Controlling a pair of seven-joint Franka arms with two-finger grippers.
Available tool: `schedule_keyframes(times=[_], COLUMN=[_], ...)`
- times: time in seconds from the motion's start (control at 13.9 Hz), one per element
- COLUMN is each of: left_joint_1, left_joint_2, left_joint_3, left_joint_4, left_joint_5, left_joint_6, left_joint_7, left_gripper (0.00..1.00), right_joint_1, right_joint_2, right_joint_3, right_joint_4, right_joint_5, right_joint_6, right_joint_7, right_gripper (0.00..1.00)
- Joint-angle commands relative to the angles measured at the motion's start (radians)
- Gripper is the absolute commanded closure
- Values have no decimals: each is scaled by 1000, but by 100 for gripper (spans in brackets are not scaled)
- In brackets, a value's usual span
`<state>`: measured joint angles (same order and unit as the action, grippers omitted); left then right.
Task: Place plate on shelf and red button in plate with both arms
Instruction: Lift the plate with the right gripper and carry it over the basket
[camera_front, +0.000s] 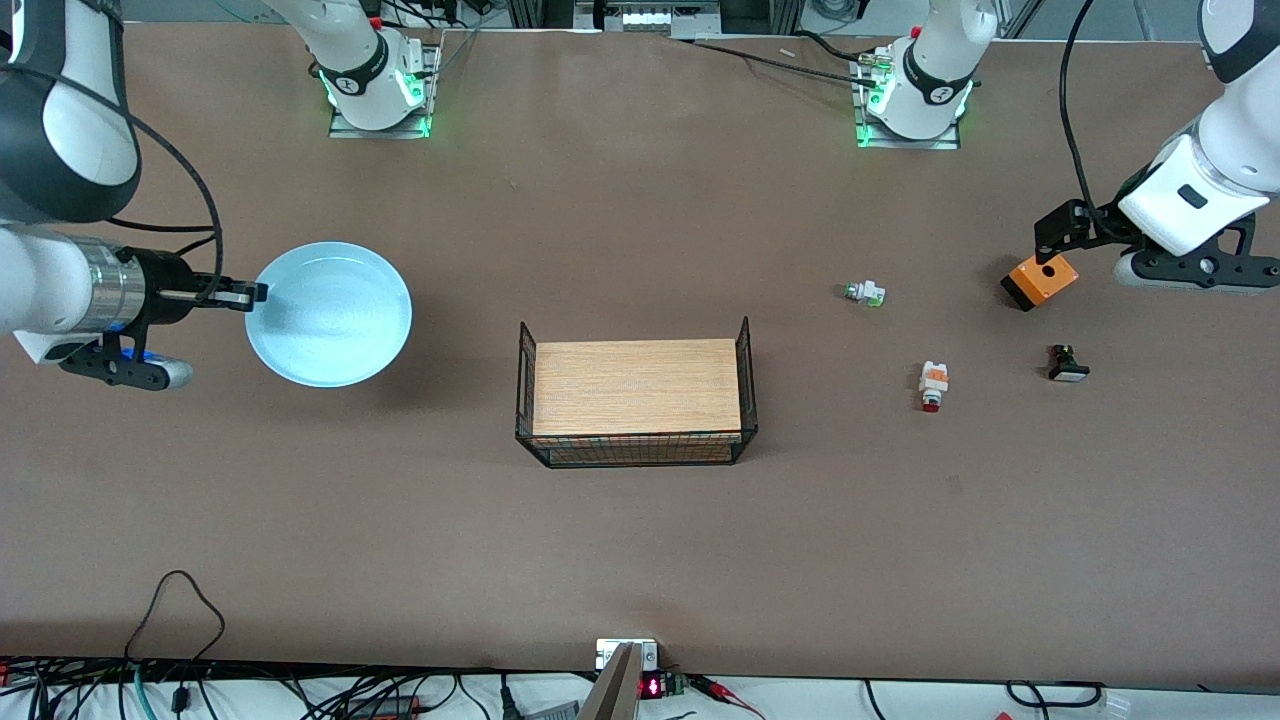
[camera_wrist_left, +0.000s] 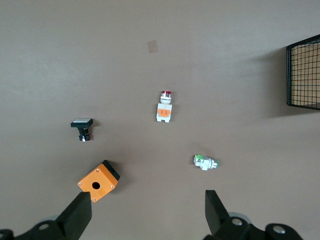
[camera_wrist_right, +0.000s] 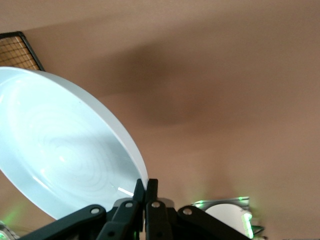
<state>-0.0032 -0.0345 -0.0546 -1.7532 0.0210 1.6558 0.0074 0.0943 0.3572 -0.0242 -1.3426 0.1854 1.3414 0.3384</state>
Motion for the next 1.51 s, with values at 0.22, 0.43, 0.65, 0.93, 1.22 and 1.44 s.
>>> schedule_keyframes(times=[0.22,0.43,0.65,0.93,1.22,1.44], left_joint_1=[2,2,2,2,5,5], left_joint_2=[10,10,10,10,10,10], left_joint_3=[1,1,-1,1,2,2], left_joint_4=[29,29,29,29,28,28], left_joint_5=[-6,-6,-6,-6,-6,-6], left_joint_6=[-24,-24,-24,-24,-25,-37], left_joint_7=[2,2,-3,-4,-3,-6], left_gripper=[0,0,0,0,0,0], right_joint_1=[189,283,335,389,447,459], right_joint_2=[-4,-3,3,32,43,46], right_joint_3=[-3,-3,-3,-3,-5,-5], right_joint_4=[20,20,17,3,-85,-125], right_joint_5=[153,198,233,269,269,267], right_joint_6=[21,99,202,346,453,516], right_joint_7=[509,716,853,1003,1011,1010], right_gripper=[100,100,100,100,100,100])
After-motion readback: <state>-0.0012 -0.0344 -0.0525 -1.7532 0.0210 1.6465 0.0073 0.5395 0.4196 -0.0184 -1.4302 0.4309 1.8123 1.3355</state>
